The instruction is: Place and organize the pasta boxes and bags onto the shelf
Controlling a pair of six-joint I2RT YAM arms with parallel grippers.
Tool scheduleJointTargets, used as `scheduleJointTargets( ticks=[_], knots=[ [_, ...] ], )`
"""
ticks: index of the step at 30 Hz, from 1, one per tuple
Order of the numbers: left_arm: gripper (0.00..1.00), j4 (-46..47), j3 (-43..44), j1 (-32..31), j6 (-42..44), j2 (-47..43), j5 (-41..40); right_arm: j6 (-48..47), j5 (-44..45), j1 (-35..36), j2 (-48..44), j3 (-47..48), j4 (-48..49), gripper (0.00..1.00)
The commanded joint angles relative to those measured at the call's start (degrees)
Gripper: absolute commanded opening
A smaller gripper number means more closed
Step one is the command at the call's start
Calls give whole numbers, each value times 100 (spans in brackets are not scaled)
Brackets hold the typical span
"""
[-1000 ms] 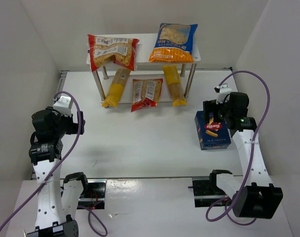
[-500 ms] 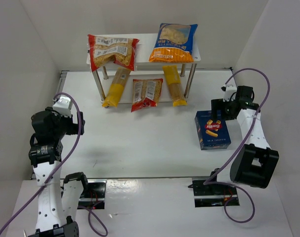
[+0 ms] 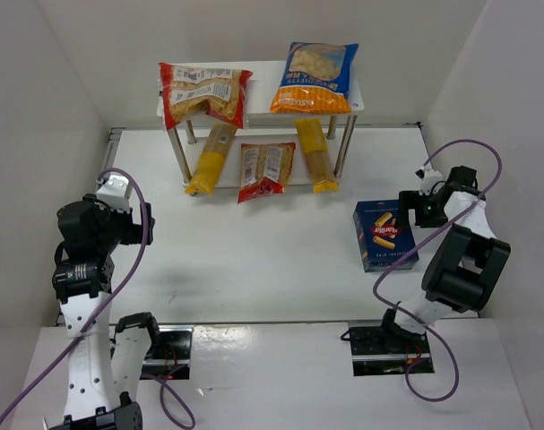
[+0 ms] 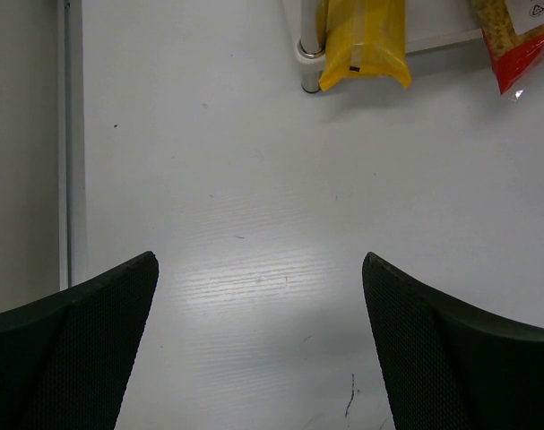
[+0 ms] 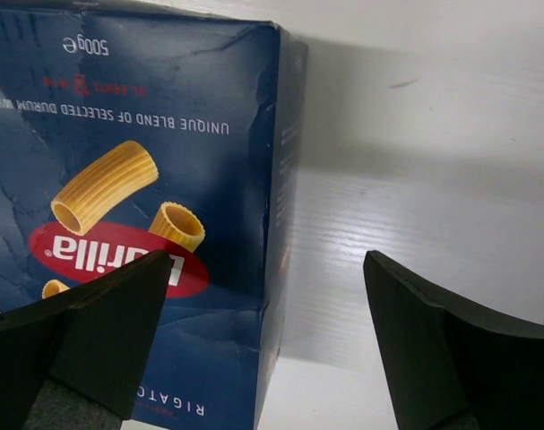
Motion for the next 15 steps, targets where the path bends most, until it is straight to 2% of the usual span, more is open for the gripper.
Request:
scheduleJointTargets(
  ticks=[1, 8, 10, 14, 15],
  knots=[
    [100, 130, -29, -19, 65, -51, 134, -317, -470, -225, 299, 334, 60, 94],
    [100, 130, -29, -19, 65, 1, 134, -572, -796, -340, 687, 448, -54, 78],
    [100, 130, -29, -19, 65, 1, 134, -686, -849, -340, 739, 448, -107, 69],
    [100, 130, -29, -19, 65, 1, 134, -792, -954, -340, 854, 501, -221, 48],
    [100, 130, -29, -19, 65, 1, 134, -792, -954, -340, 906, 501, -274, 35]
  ],
)
